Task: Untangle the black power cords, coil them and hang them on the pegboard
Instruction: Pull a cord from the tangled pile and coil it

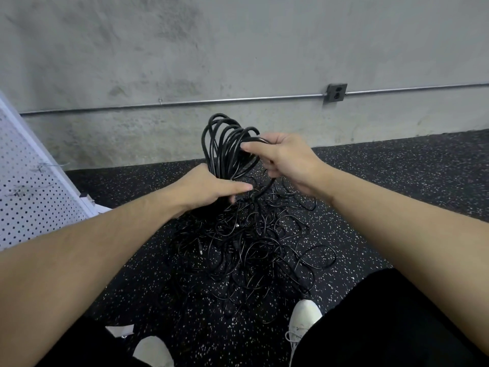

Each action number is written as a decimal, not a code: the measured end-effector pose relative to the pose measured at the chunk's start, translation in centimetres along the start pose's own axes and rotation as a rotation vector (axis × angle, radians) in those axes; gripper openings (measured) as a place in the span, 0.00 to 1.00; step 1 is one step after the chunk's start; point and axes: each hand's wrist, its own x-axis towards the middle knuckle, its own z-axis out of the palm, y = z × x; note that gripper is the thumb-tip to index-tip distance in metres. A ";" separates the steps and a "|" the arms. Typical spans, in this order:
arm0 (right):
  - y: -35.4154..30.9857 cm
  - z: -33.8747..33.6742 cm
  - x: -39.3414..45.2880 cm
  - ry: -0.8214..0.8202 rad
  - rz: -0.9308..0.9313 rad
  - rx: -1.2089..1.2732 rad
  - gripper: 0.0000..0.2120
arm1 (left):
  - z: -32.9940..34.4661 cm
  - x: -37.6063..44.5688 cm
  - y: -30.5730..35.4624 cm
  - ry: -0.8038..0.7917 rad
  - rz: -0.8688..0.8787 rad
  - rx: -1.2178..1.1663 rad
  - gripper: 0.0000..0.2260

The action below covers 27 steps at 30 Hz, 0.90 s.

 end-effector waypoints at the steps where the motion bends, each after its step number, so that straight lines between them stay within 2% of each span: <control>1: -0.3 -0.1 -0.2 -0.007 -0.010 -0.063 0.06 | 0.0 0.1 -0.2 0.006 -0.008 0.022 0.18; 4: -1.2 -0.3 -0.6 0.003 -0.046 -0.346 0.16 | -0.1 0.2 -0.8 0.092 -0.061 -0.006 0.20; 6: -1.4 -0.5 -0.6 -0.039 -0.032 -0.438 0.20 | -0.3 0.1 -1.1 0.161 -0.122 -0.094 0.17; 9: -1.0 -0.9 -0.4 -0.204 -0.018 -0.259 0.18 | -0.8 0.1 -1.5 0.160 -0.224 -0.256 0.14; 10: -0.9 -0.9 -0.3 -0.213 -0.033 -0.172 0.16 | -0.9 0.1 -1.8 0.132 -0.247 -0.287 0.14; 12: -0.8 -0.5 -0.2 -0.144 -0.104 -0.109 0.07 | -0.9 -0.2 -2.2 0.044 -0.237 -0.283 0.15; 18: -0.4 1.1 0.7 0.219 -0.277 -0.064 0.05 | 0.6 -1.4 -1.0 -0.264 -0.075 -0.399 0.22; 20: -0.2 1.3 0.8 0.270 -0.220 0.032 0.09 | 0.8 -1.6 -0.5 -0.274 0.008 -0.434 0.18; 21: 0.0 1.6 0.9 0.261 -0.162 0.096 0.14 | 0.9 -1.6 -0.3 -0.249 0.039 -0.452 0.18; 23: 0.4 2.0 0.9 0.141 0.026 0.256 0.27 | 0.9 -1.5 -0.3 -0.192 0.071 -0.492 0.17; 25: 0.3 2.3 0.7 -0.052 0.225 0.365 0.29 | 1.0 -1.4 -0.6 -0.147 0.095 -0.523 0.17; 27: 0.1 2.7 0.6 -0.150 0.336 0.397 0.31 | 0.9 -1.2 -1.2 -0.103 0.086 -0.525 0.17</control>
